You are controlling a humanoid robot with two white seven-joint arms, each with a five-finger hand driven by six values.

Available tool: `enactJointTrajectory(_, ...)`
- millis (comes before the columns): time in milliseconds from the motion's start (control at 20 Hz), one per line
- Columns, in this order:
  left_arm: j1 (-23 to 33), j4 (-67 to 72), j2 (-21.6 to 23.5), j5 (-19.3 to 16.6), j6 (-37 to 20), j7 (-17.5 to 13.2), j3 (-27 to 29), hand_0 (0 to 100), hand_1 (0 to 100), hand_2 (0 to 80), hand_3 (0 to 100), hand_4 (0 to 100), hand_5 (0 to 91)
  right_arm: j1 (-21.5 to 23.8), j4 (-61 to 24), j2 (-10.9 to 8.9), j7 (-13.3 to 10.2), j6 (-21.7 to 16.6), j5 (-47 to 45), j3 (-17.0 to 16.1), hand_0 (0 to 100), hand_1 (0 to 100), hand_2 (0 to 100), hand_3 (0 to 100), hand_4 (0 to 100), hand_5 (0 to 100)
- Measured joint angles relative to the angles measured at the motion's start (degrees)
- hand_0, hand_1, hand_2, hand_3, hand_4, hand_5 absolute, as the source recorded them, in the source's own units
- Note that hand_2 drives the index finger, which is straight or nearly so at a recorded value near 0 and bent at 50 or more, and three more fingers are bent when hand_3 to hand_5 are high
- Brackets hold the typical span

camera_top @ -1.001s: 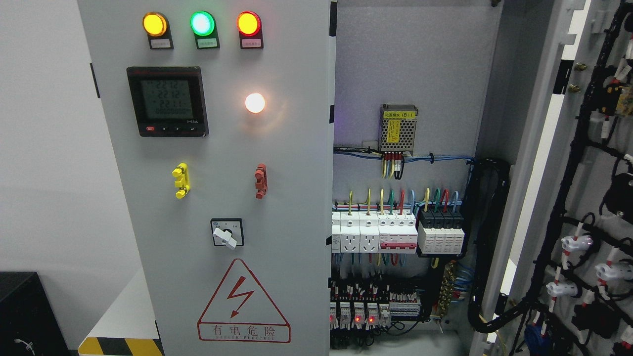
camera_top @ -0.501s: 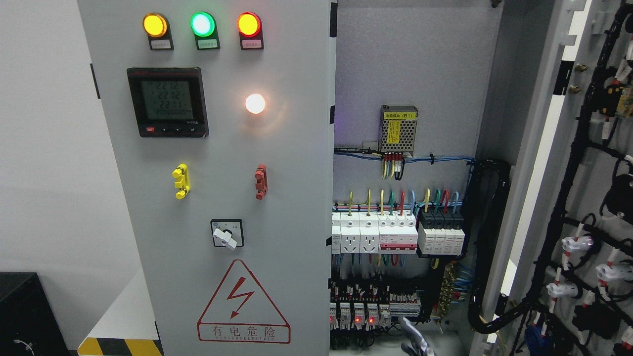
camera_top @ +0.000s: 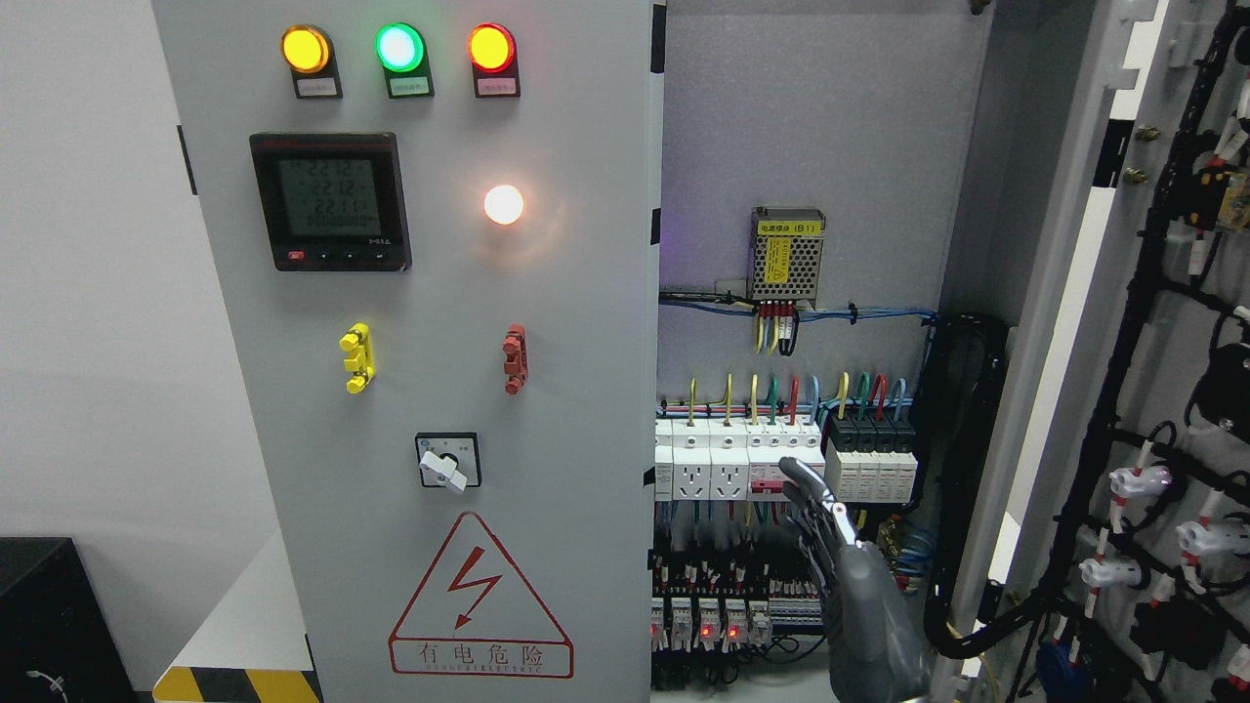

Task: Open door with both hands
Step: 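Raise the right hand into the cabinet behind the indicator-light door edge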

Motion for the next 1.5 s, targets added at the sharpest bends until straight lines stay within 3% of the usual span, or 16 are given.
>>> enactJointTrajectory(300, 0.0, 0.0, -0.1, 0.0, 0.3, 0.0, -0.2, 0, 0, 0.0, 0, 0, 0.0, -7.2, 6.4, 0.72, 0.1, 0.2, -0.5, -0.7, 0, 0, 0, 0, 0, 0)
enactJointTrajectory(651, 0.0, -0.1, -0.1, 0.0, -0.3, 0.0, -0.8, 0, 0, 0.0, 0, 0, 0.0, -12.5, 12.8, 1.2, 0.6, 2.3, -2.3, -0.4, 0, 0, 0, 0, 0, 0)
enactJointTrajectory(1502, 0.0, -0.2, -0.3, 0.0, -0.5, 0.0, -1.3, 0, 0, 0.0, 0, 0, 0.0, -19.1, 19.6, 0.75, 1.1, 6.7, -8.7, 3.1, 0, 0, 0, 0, 0, 0)
